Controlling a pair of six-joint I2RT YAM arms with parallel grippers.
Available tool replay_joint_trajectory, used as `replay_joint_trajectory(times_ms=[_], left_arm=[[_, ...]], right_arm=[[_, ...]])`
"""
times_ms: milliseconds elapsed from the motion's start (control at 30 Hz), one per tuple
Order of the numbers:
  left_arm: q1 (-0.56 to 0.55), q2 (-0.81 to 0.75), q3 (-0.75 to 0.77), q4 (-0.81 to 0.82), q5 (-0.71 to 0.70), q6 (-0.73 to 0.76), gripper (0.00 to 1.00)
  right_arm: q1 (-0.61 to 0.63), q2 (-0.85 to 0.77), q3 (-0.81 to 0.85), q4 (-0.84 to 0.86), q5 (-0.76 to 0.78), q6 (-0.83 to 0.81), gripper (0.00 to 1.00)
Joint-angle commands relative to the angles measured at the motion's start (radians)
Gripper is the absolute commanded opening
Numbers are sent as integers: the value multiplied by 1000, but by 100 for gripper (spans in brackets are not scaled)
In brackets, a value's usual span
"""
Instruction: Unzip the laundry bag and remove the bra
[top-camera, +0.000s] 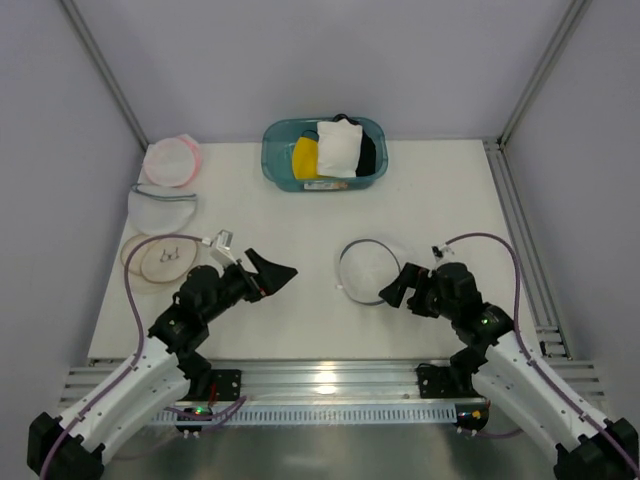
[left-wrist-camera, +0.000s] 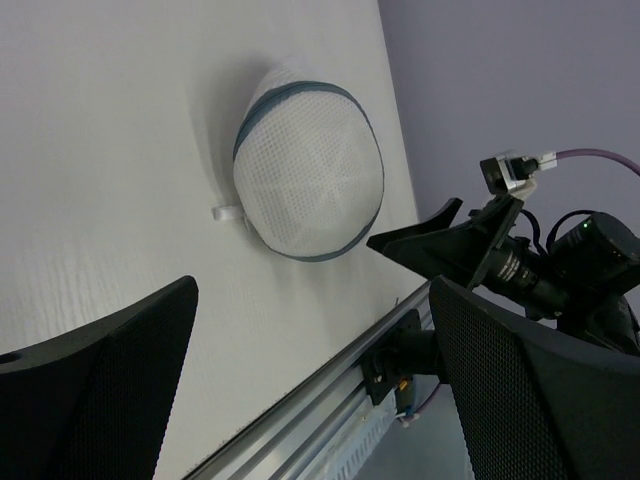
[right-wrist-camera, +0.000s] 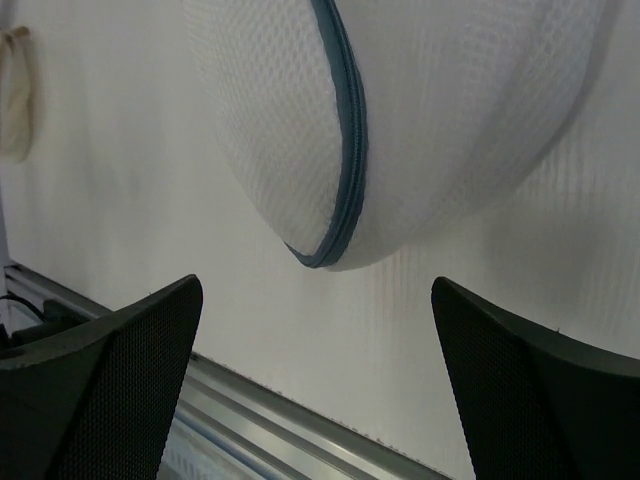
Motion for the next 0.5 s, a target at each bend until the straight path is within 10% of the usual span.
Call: replay_joint_trajectory(times_ms=[0,300,467], left_arm=[[-3,-7,6,59,5,-2,99],[-3,-38,0,32,-1,6,99],[-3,-53,-3,27,1,4,99]], right_arm=[[111,59,58,67,234,32,100],[306,367,95,224,529,161,98],[317,490,130,332,601,157,69]])
